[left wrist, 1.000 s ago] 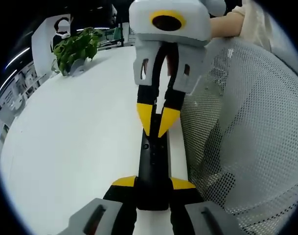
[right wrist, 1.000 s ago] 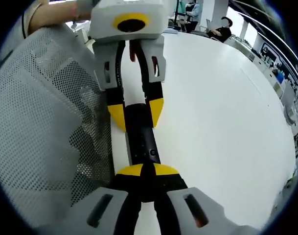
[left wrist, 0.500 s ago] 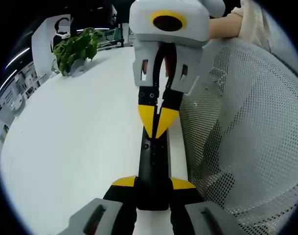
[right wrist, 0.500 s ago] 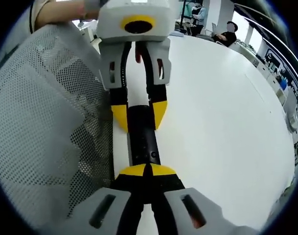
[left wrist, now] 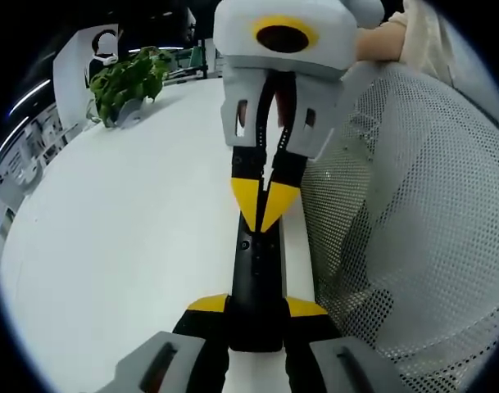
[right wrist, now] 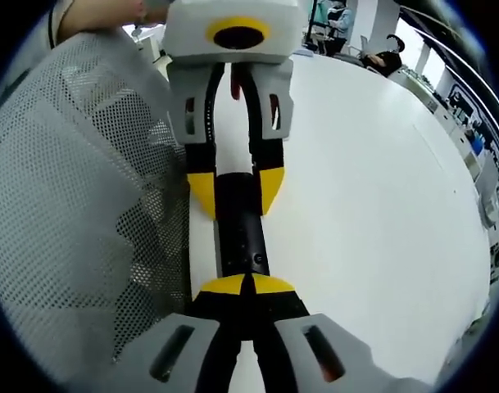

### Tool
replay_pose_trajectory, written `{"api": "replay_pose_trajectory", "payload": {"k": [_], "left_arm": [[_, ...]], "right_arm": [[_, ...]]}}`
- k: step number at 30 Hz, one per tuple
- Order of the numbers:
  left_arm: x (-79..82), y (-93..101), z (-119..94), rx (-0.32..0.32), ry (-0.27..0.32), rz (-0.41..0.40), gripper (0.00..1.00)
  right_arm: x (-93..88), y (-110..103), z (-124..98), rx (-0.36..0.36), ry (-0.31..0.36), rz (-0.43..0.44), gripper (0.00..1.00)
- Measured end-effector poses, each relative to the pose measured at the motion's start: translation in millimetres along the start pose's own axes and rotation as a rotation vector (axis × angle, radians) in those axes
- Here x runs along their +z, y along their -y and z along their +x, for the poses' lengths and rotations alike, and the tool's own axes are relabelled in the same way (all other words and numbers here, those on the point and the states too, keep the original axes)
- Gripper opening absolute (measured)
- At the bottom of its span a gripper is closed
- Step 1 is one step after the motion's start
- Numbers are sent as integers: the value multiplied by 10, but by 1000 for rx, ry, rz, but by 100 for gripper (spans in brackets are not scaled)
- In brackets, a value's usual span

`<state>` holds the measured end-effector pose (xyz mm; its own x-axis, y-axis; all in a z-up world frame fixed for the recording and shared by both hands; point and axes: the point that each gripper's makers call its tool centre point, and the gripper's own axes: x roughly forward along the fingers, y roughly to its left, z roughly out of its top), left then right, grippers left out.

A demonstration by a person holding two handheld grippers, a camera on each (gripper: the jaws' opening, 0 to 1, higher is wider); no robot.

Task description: Press the specified remote control buttons in sequence, fully releasing each button before pressing the next.

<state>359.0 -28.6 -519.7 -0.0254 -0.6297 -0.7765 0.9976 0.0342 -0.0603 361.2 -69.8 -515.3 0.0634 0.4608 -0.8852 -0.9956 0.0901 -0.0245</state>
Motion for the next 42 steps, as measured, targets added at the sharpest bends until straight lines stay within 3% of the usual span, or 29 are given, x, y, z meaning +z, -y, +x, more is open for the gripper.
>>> {"api": "replay_pose_trajectory", "payload": {"k": [12,17,21,28,31,34,37,42], "left_arm": [[-3,0,2,2,-4,2,24],[-3,0,1,1,-4,1,24],[-5,1,-1,0,-3,-1,24],[-4,3,-2,0,-3,-3,24],[-3,1,1,-2,-5,-10,24],[-2,0,3,-2,-5,-16,24],[-3,-1,6,-2,-5,-17,24],[-2,-2,4,-2,-4,-17,24]], "right_arm": [[-8,6,-12,-13,65,44,0],[11,-13,-19,-22,75,-74,0],[37,-42,-28,-52,40,-243,0],[71,-77,-58,-85,-6,-383,0],[78,-93,-52,-104,-42,-483,0],[118,-187,-32,-74,-27,-495,0],[121,-194,-9,-85,-52,-559,0],[117,-209,8,-82,-62,-586,0]]}}
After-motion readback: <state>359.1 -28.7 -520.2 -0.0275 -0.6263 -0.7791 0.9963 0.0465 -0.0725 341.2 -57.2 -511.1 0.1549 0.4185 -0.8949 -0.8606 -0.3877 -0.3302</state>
